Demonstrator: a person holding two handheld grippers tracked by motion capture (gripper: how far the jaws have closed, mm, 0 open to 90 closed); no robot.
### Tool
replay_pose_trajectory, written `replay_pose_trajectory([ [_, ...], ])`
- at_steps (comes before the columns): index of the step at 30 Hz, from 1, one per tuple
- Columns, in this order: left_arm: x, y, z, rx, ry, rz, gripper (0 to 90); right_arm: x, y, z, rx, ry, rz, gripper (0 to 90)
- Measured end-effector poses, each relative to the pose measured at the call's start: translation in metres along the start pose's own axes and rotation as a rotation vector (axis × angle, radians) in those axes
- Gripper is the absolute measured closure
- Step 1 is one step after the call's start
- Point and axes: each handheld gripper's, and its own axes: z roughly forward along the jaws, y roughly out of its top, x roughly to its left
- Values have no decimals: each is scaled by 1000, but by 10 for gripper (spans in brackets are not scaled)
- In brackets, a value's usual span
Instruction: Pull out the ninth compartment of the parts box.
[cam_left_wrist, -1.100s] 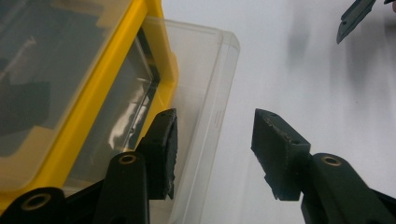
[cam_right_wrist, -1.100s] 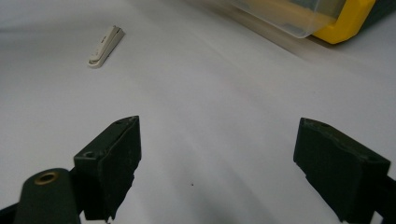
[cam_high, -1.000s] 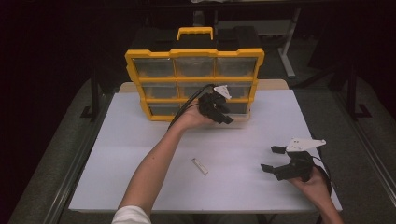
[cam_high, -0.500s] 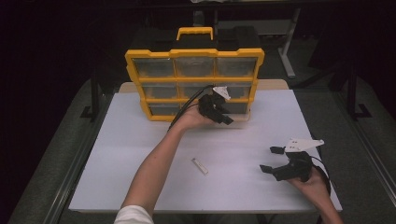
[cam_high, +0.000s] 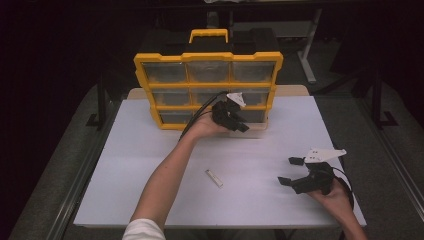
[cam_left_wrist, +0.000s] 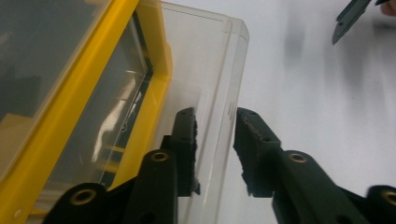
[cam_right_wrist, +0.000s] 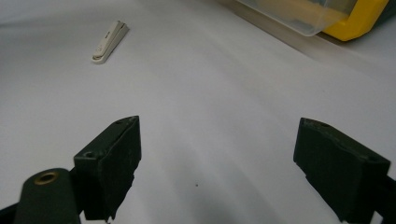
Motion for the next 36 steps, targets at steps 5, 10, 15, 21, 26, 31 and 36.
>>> replay_pose_trajectory([
  [5, -2, 0, -1, 0, -34, 21, 727, -1, 0, 1, -2, -3, 3, 141],
  [10, -5, -1, -1, -9, -52, 24, 739, 1, -1, 1, 6, -1, 9, 141],
  [15, -12, -3, -4, -5, -75, 35, 749, 2, -4, -2, 1, -1, 10, 142],
  [21, -19, -5, -7, -12, -90, 45, 750, 2, -4, -2, -4, 2, 10, 142],
  [26, -24, -8, -6, -21, -106, 52, 751, 3, -4, -2, -5, 3, 7, 141],
  [31, -26, -11, -6, -32, -110, 39, 738, 4, -3, -1, -3, 4, 4, 142],
  [36, -31, -12, -14, -70, -131, 15, 551, 4, -2, 1, 0, 10, -3, 141],
])
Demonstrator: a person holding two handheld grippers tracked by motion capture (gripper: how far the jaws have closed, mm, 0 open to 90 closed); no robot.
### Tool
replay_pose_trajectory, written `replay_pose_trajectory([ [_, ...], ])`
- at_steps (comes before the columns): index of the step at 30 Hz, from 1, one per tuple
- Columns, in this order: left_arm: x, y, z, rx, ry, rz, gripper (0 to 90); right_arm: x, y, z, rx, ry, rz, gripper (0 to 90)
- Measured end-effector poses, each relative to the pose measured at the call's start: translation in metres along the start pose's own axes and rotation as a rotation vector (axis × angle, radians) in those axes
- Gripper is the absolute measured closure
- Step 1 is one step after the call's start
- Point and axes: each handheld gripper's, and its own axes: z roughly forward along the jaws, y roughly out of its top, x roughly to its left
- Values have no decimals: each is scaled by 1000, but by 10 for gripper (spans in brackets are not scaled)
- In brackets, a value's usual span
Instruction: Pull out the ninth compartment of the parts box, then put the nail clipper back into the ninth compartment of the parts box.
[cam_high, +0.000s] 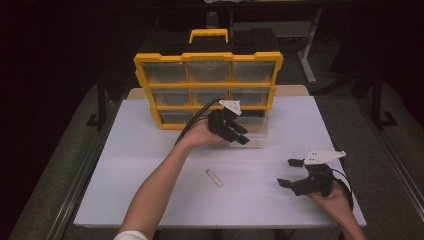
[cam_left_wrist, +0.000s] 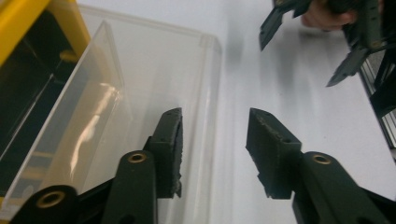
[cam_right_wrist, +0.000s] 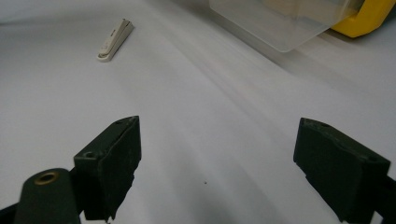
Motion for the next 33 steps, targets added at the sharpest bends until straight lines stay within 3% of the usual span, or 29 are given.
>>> replay_pose_trajectory([
  [8, -12, 3, -20, -70, 23, 5, 438, 0, 0, 0, 3, -2, 8, 141],
  [9, -16, 2, -26, -97, 23, 3, 410, 1, 0, 1, 7, -1, 8, 142],
  [14, -24, -2, -37, -122, 40, 16, 379, 1, 0, 1, 8, -2, 9, 141],
  [16, -29, -7, -47, -144, 49, -1, 369, 2, 1, 0, 3, -7, 3, 141],
  [33, -51, -36, -82, -178, 146, -50, 294, 6, 0, -1, -2, -16, 20, 141],
])
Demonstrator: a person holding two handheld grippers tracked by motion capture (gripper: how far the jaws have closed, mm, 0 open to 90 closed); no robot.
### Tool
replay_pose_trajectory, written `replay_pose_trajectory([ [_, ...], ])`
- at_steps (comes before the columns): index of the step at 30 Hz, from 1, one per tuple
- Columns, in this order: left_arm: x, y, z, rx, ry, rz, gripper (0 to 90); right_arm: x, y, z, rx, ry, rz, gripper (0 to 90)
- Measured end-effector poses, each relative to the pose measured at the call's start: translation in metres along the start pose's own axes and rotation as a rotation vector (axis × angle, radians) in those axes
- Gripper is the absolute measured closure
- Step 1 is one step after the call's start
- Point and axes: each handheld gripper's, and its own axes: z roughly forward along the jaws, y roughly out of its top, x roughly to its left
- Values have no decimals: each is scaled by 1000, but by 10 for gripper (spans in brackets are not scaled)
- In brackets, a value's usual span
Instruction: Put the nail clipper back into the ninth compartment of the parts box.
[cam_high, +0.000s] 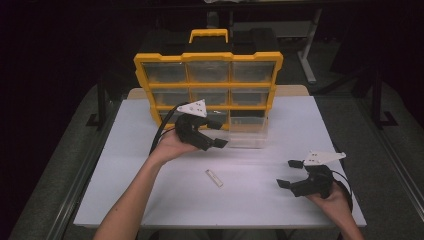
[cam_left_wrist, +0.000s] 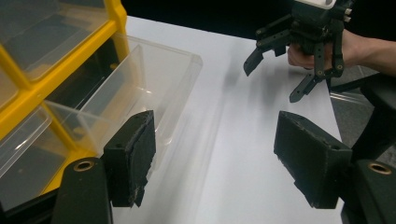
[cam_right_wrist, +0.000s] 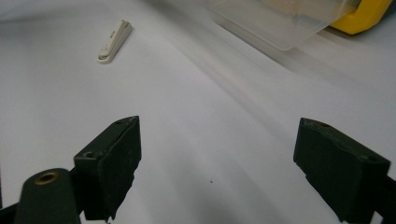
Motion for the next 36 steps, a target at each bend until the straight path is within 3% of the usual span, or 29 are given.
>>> replay_pose_trajectory([
  [13, -15, -17, -26, -23, 69, -27, 277, 1, 0, 4, 16, -17, 0, 141],
  [19, -21, -28, -38, -44, 103, -62, 260, 2, 1, 4, 18, -22, 9, 141],
  [22, -24, -31, -43, -64, 124, -72, 252, 1, 2, 4, 14, -20, 9, 139],
  [36, -37, -52, -59, -71, 200, -104, 239, 3, 5, 8, 16, -3, 5, 138],
])
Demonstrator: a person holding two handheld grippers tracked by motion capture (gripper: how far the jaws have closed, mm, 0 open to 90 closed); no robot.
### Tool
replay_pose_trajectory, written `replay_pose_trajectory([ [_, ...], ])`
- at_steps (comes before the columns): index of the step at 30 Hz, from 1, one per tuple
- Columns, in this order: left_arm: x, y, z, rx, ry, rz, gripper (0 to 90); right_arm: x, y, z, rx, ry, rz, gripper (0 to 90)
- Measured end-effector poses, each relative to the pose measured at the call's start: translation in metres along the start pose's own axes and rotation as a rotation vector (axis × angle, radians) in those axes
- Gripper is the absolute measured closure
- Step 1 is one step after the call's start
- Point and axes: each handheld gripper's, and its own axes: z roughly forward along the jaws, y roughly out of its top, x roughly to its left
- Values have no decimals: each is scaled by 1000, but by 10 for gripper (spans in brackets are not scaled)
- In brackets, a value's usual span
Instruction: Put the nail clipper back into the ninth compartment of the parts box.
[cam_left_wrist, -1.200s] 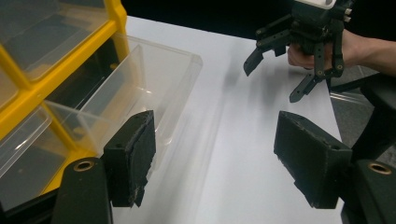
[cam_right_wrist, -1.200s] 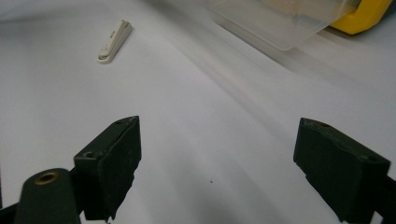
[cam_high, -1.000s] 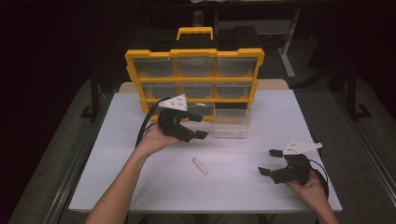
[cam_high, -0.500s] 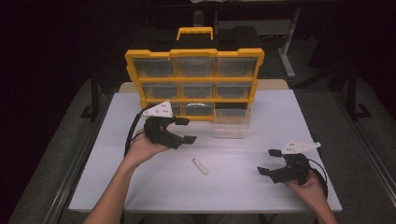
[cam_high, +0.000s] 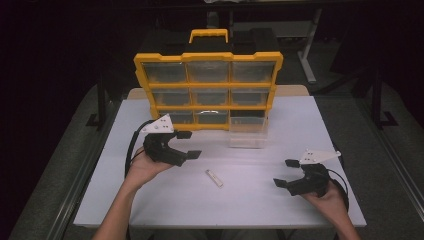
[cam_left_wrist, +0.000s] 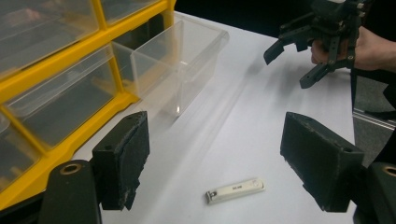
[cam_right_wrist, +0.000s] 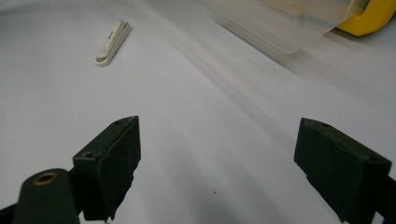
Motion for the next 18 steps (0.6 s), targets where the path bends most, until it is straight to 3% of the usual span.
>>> replay_pose_trajectory([
  [18, -7, -29, -23, 5, 58, -26, 236, 3, 3, 2, -7, 11, 0, 138],
])
